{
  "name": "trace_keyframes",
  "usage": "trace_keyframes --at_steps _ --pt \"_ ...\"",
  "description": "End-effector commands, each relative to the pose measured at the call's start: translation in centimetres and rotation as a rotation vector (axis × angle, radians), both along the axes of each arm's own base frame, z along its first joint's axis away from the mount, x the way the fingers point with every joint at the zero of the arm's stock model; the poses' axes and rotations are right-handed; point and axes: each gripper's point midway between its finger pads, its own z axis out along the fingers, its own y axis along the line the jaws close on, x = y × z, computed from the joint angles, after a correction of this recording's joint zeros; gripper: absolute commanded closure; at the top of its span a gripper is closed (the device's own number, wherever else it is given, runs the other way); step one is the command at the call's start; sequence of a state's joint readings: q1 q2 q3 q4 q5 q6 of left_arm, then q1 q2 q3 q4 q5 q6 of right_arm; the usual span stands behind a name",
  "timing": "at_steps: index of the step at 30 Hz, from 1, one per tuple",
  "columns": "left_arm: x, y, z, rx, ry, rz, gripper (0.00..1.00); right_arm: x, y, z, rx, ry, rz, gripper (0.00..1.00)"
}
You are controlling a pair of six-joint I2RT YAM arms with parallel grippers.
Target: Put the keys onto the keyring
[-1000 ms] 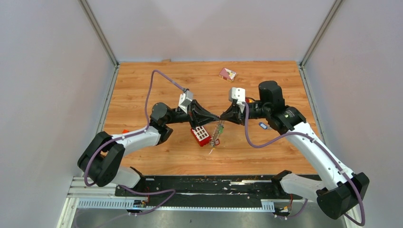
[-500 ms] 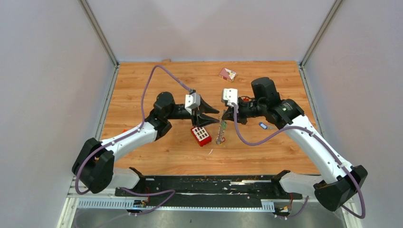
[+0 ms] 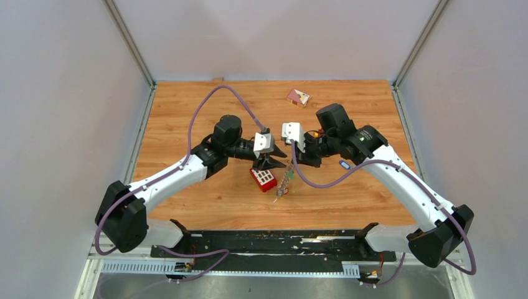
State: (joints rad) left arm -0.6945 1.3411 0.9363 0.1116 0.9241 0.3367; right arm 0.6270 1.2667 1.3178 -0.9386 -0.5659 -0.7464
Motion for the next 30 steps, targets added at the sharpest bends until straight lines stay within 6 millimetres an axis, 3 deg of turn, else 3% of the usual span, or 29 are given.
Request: trace_keyframes --at_steps 1,19,30 --pt "-0.4 -0.6 0.8 -0.010 -0.041 -0.049 0.58 0.6 0.9 2.7 0.061 -0.078 0.011 1.00" --pt "-0.3 -1.3 1.7 -0.059 -0.001 -0.044 0.70 0.2 1.0 1.8 0.069 -0.063 0.024 1.00" --pt "-0.1 -1.7 1.6 -0.067 0.021 -0.042 0.84 0.0 1.1 1.9 0.077 -0.057 0.027 1.00"
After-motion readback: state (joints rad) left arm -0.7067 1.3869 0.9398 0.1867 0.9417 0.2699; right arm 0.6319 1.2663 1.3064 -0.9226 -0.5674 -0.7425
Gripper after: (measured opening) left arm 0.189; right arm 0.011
